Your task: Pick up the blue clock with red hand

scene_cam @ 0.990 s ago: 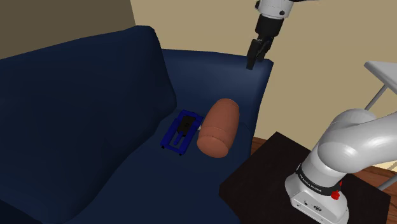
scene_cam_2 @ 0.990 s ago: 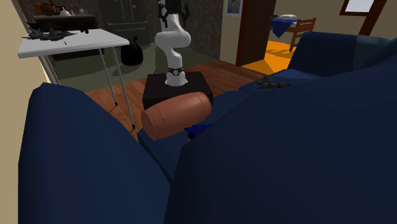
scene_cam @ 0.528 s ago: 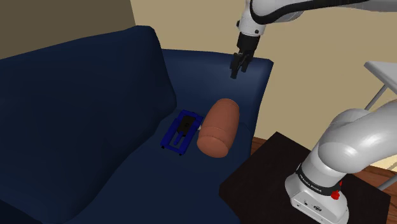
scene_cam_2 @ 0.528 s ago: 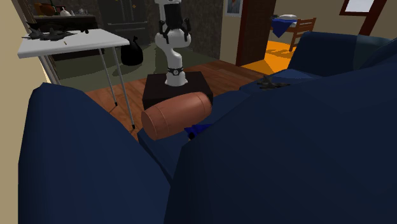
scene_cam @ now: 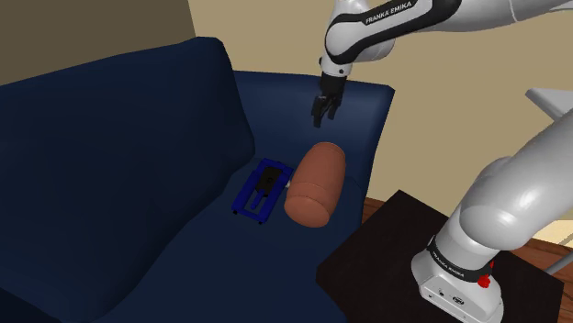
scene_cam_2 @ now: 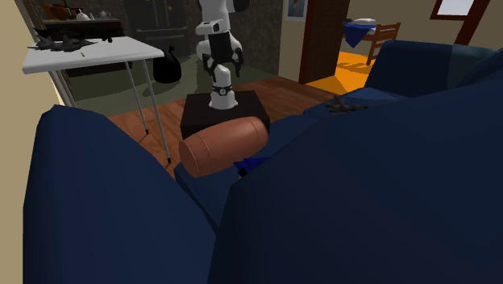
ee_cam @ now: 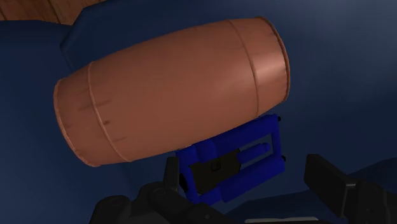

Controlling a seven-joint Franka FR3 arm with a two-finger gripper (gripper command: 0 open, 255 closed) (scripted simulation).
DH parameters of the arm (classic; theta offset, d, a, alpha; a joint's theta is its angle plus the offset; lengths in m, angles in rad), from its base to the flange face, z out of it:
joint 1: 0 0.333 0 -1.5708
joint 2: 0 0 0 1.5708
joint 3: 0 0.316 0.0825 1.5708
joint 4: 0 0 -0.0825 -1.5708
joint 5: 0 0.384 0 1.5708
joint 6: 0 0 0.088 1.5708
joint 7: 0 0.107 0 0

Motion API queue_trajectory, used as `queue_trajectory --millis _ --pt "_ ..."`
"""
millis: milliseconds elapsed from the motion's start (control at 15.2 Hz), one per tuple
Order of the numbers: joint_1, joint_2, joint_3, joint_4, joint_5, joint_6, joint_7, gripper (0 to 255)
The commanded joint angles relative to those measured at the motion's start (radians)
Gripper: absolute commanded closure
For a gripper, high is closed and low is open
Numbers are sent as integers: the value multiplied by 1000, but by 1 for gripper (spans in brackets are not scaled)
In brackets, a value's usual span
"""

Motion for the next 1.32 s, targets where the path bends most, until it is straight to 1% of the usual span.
queue_trajectory --millis 0,330,594,924,1254 --pt "5 80 -4 28 18 40 -18 0" --pt "8 275 -10 125 69 106 -66 0" --pt "5 434 -6 224 110 138 -101 0" --pt "-6 634 9 376 151 152 -135 0" --pt "-20 839 29 563 177 140 -153 0"
